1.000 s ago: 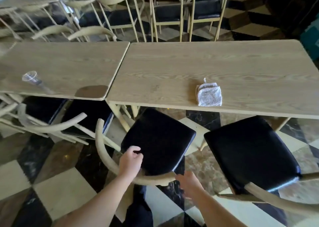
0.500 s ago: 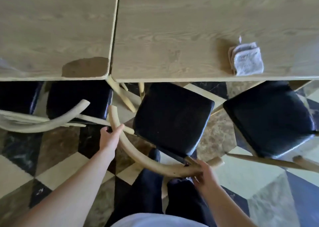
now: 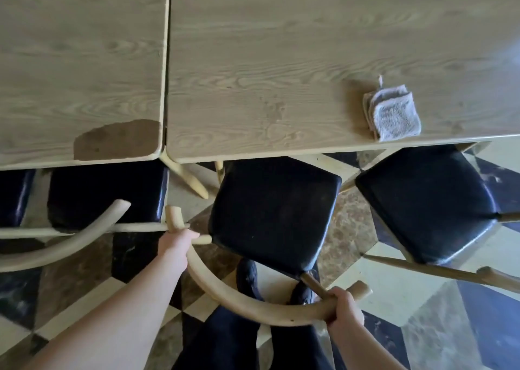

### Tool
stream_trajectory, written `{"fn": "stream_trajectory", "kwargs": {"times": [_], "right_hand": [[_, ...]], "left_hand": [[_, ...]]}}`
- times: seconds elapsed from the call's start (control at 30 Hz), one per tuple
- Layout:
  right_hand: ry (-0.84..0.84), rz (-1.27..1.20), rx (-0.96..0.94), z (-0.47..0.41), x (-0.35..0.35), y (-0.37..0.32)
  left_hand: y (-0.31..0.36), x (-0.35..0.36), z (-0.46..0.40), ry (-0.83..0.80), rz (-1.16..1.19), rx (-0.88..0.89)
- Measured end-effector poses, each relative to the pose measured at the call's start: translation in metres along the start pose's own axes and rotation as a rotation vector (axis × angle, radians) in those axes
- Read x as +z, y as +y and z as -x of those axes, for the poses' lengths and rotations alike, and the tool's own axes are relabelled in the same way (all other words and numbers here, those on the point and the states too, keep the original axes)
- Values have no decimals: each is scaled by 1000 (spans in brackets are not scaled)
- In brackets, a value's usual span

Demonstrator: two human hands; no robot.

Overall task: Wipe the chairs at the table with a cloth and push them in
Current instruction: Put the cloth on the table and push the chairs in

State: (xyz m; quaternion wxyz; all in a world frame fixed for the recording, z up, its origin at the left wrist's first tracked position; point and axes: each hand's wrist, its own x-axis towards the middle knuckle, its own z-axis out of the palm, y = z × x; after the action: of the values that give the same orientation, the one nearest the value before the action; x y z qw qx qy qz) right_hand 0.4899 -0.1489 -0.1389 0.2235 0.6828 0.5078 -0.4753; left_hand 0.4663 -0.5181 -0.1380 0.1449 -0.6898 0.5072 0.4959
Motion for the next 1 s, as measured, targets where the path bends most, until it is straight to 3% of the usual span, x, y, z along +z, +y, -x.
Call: {"fn": "stream_trajectory", "kwargs": {"times": [0.37,0.6,1.0], "right_hand": [[10,6,-87,4,-1,-23],[31,83,-206,3,-1,-77],[-70,169,-265,-16,21,-167]], "left_hand": [[-2,1,-2,-48,-1,-1],[7,22,11,-138,129,-10],[25,67,28,-98,272,-14]]}}
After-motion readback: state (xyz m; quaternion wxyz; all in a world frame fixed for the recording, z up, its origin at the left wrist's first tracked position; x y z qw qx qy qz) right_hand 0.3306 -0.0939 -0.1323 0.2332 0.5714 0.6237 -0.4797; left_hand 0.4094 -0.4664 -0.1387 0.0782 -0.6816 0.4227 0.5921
